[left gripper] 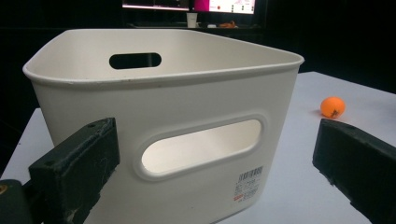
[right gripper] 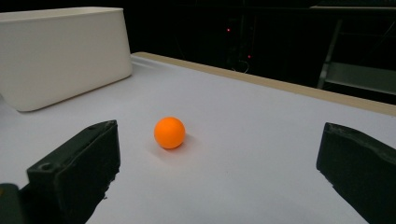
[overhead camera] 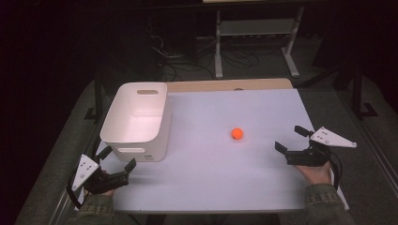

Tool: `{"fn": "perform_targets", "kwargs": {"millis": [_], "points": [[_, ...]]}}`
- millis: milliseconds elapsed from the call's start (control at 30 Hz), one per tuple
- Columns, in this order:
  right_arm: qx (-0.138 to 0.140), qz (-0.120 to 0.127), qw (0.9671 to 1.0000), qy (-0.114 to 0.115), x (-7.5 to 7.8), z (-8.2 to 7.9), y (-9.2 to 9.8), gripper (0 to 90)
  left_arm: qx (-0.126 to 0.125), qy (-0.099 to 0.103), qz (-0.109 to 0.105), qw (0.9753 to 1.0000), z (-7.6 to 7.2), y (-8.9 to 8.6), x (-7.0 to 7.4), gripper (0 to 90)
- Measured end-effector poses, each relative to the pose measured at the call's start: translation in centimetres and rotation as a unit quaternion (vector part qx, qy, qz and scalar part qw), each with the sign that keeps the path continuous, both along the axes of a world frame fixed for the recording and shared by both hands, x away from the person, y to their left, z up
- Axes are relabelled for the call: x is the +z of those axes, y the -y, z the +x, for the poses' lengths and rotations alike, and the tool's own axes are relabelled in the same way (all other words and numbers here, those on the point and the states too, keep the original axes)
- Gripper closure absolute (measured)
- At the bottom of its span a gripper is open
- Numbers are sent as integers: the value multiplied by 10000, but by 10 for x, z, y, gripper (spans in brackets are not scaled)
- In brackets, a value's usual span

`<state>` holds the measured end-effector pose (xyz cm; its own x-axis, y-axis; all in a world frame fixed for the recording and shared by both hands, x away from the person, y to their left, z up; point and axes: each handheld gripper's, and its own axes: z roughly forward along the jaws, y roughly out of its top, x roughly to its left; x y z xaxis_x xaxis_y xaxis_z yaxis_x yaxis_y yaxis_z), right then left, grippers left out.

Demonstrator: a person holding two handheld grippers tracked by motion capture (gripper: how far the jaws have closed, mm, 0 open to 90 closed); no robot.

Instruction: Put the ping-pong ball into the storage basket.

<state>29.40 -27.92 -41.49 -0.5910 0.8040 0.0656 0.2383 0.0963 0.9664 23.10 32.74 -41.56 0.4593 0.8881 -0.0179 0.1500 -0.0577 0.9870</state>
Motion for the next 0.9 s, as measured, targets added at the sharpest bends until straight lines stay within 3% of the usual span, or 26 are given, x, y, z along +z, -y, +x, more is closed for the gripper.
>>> {"fn": "perform_targets", "kwargs": {"millis": [233, 433, 900], "points": [[62, -20, 10000, 1, 1, 0, -3, 0, 34, -46, -2, 10000, 0, 0, -1, 0], [126, -63, 9998, -126, 3, 2, -7, 0, 63, -72, 4, 10000, 0, -1, -2, 0], [370, -371, 9979, -385, 12, 7, -18, 0, 40, -38, -28, 10000, -1, -1, -1, 0]]}}
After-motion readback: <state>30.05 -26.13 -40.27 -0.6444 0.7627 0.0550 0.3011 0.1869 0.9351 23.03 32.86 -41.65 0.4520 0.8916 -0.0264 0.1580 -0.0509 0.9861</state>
